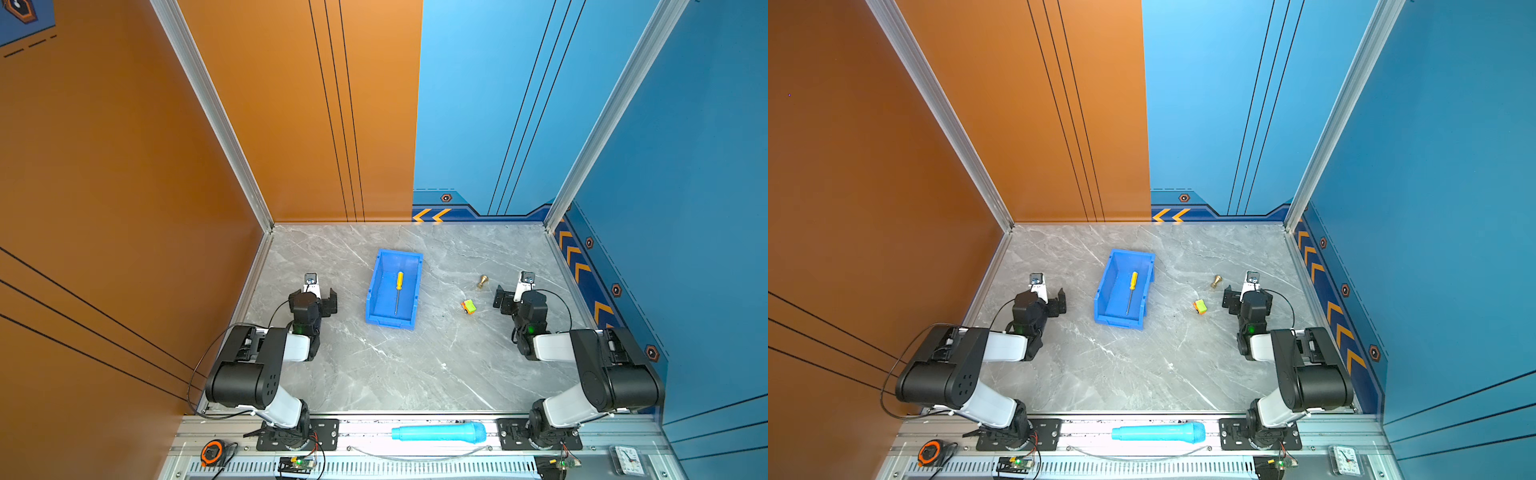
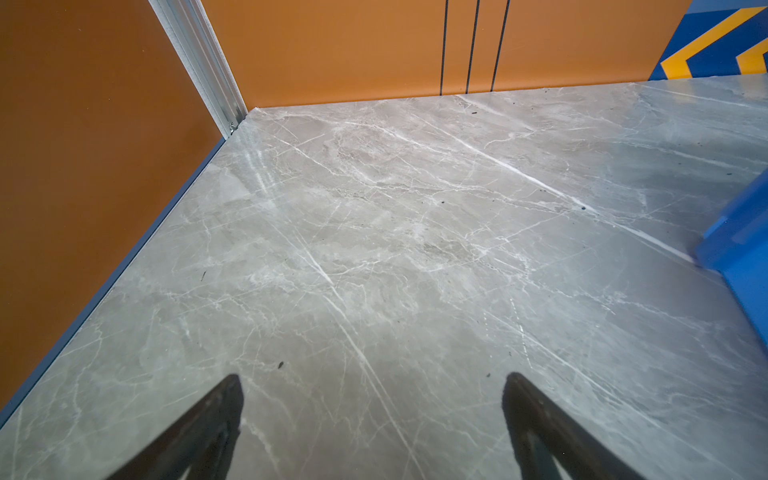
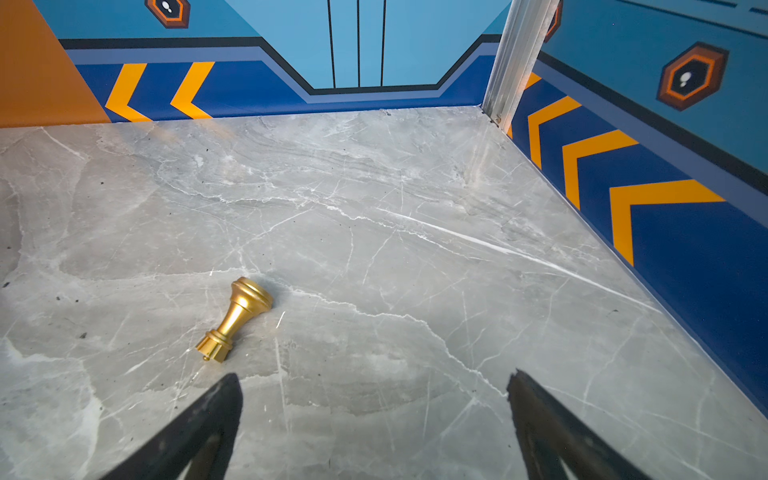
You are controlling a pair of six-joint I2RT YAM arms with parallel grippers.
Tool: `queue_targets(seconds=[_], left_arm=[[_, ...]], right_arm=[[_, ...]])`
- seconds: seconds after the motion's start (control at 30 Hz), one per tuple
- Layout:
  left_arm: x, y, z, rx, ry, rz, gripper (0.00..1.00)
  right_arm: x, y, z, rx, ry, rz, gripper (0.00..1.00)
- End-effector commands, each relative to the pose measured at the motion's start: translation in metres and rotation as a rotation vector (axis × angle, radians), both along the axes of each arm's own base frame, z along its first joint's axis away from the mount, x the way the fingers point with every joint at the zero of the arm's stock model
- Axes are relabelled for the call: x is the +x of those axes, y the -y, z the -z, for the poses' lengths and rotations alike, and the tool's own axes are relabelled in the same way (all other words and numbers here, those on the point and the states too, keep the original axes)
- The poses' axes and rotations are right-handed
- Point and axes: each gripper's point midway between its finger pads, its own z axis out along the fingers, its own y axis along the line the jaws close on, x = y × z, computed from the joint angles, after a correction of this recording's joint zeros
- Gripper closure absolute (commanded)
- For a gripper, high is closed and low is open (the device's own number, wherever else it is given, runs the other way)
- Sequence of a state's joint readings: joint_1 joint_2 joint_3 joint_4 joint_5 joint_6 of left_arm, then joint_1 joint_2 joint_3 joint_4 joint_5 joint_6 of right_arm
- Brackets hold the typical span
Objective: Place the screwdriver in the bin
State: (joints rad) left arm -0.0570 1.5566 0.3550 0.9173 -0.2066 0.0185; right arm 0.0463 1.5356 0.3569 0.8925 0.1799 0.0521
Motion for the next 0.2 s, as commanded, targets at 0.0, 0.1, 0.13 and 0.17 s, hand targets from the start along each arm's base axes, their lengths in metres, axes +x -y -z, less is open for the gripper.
queue_targets(seconds=[0.0,0.1,0.13,0.17], left_arm=[[0.0084,-0.0035,-0.0084,-0.015,0.029,-0.006,0.02],[0.0078,-0.0033,-0.0074,-0.021,0.025,-0.001,0.02],[0.0077,-0.0021,-0.0075,-0.019,0.025,0.004,0.02],[0.0076,-0.0014,-0.0077,-0.016,0.025,0.007,0.02]], right_arm=[[0.0053,0.0014,-0.0057,0.011,0.024,0.009,0.0],[0.0055,0.0014,-0.0063,0.01,0.027,0.008,0.0],[0.0053,0.0017,-0.0059,0.011,0.026,0.009,0.0],[0.0054,0.0013,-0.006,0.011,0.026,0.008,0.0]])
